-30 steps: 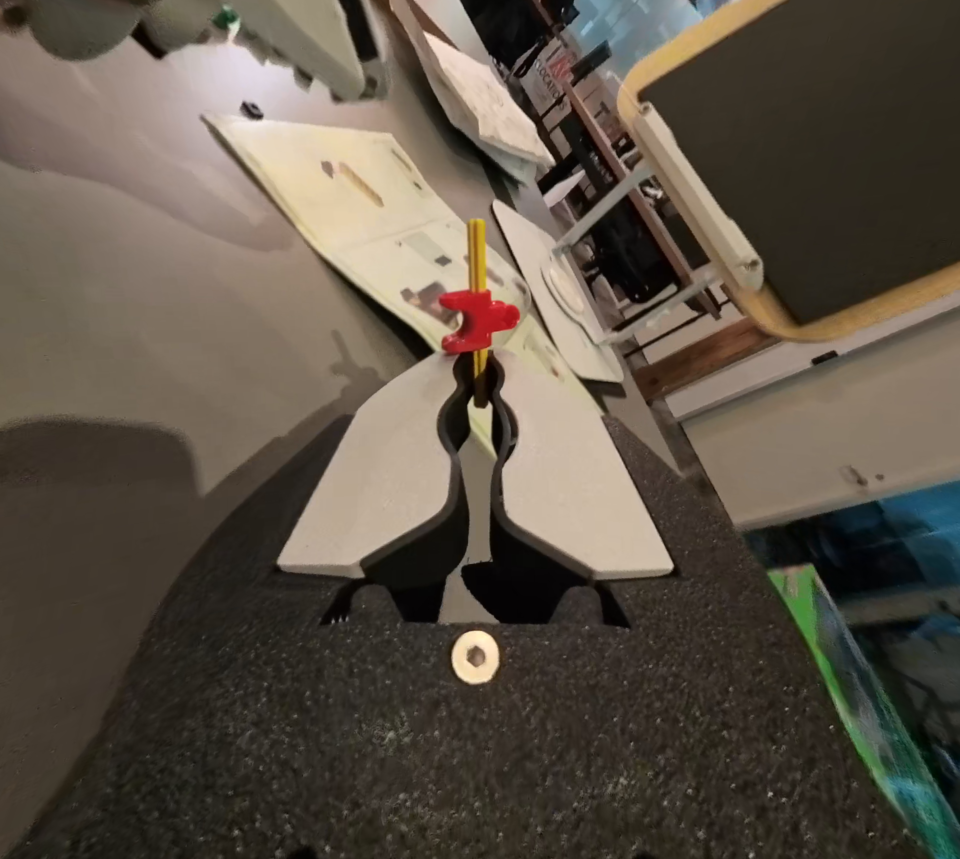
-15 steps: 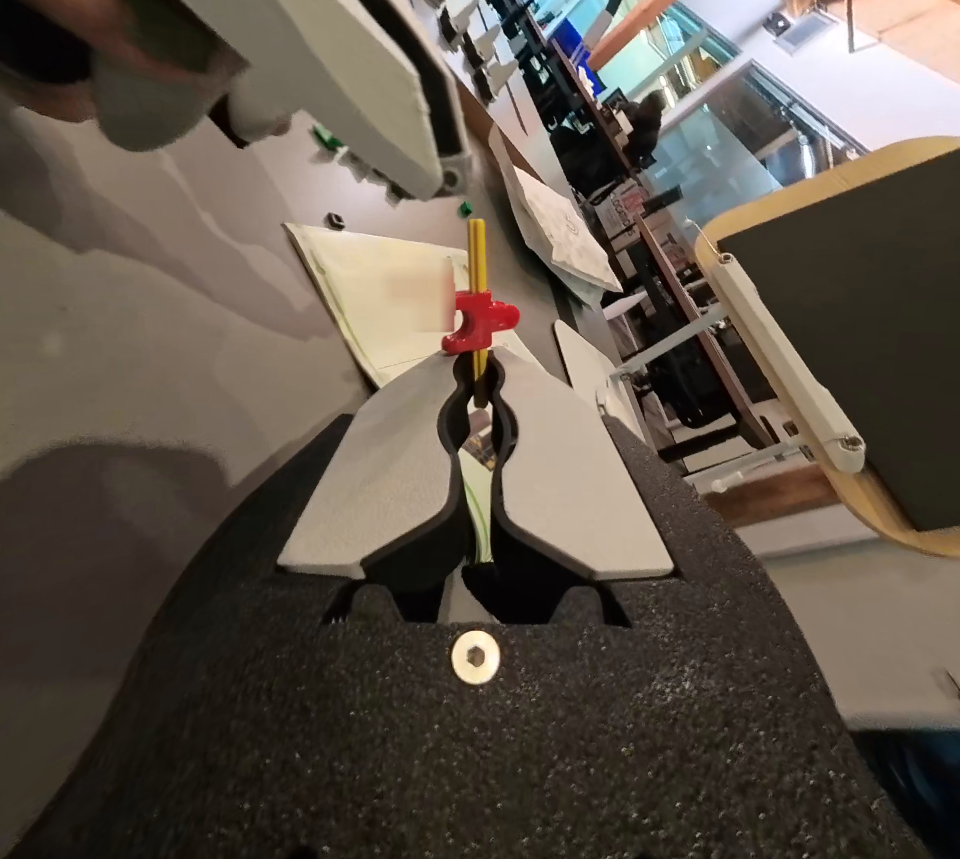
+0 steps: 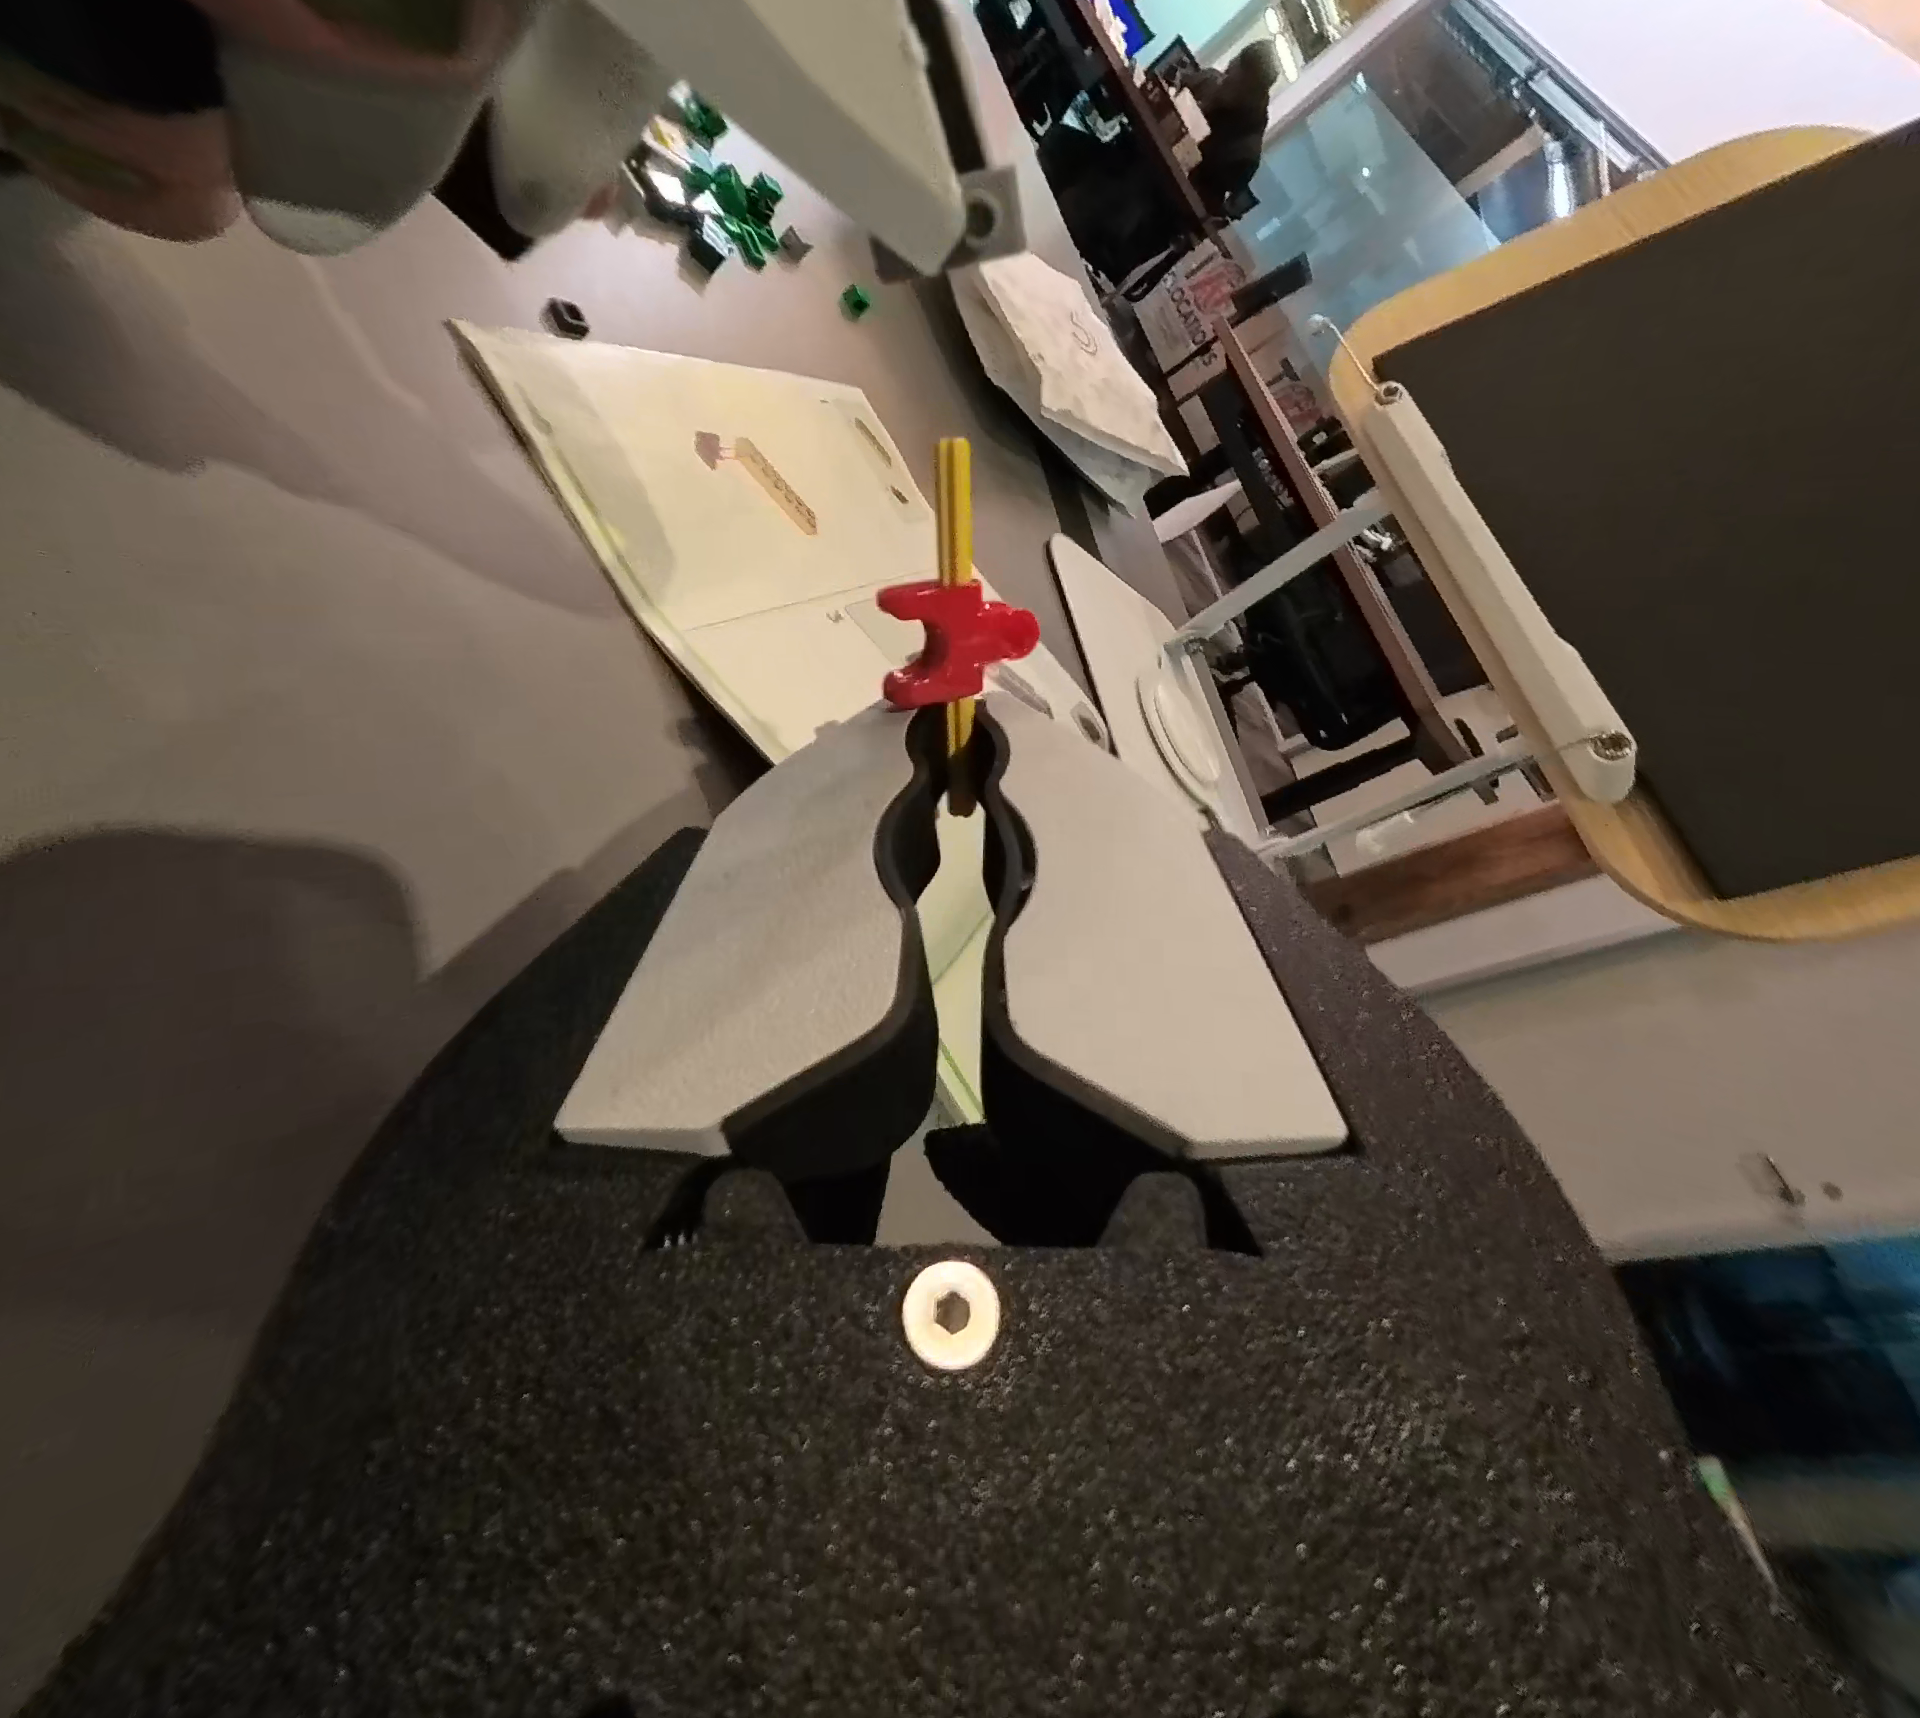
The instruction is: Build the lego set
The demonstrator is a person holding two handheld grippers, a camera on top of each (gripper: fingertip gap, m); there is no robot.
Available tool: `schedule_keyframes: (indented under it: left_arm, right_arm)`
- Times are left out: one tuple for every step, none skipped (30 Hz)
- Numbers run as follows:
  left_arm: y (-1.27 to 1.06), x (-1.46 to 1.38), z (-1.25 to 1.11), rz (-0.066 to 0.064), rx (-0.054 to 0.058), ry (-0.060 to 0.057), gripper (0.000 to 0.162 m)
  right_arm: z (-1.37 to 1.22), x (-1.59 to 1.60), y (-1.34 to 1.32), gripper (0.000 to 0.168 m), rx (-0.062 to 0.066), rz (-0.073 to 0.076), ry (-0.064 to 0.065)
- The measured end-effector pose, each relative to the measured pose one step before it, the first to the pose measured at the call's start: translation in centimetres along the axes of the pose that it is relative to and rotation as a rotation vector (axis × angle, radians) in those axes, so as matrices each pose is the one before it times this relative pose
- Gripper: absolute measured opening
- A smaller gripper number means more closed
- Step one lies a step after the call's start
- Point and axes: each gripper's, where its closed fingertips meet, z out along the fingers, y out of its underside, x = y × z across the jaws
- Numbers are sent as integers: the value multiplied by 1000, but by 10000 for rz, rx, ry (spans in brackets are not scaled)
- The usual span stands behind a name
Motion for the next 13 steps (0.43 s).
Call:
schedule_keyframes:
  left_arm:
    - [-7, 21, 240, -69, 48, 116, 20]
    - [-18, 74, 171, -87, 53, 138, 20]
    - [-51, 109, 75, -106, 63, 159, 20]
    - [-111, 192, -11, -136, 105, 209, 19]
    - [-173, 203, -85, -184, 147, 229, 19]
    - [-214, 126, -114, -234, 170, 198, 20]
    - [-268, 104, -160, -282, 215, 217, 19]
    - [-365, 145, -178, -333, 280, 282, 19]
    - [-433, 166, -215, -371, 318, 313, 19]
    - [-439, 203, -204, -364, 312, 350, 19]
    - [-498, 337, -189, -346, 316, 460, 19]
    - [-640, 594, -150, -431, 355, 661, 19]
    - [-830, 556, -151, -541, 472, 636, 19]
  right_arm:
    - [-52, 159, 155, 3, -61, 66, 60]
    - [-39, 163, 169, 3, -74, 62, 69]
    - [-25, 106, 165, 3, -74, 59, 32]
    - [8, 58, 152, 3, -70, 18, 13]
    - [56, 17, 171, 3, -112, -42, -4]
    - [76, -17, 154, 3, -111, -85, -7]
    - [80, -56, 85, 3, -98, -96, -41]
    - [70, -51, -8, 3, -77, -78, -52]
    - [57, -53, -103, 3, -75, -112, -75]
    - [-11, -7, -186, 3, -129, -239, -136]
    - [-95, 156, -320, 3, -177, -321, -189]
    - [-318, 702, -423, 3, -238, -276, 14]
    - [-545, 891, -622, 3, -133, -188, -9]
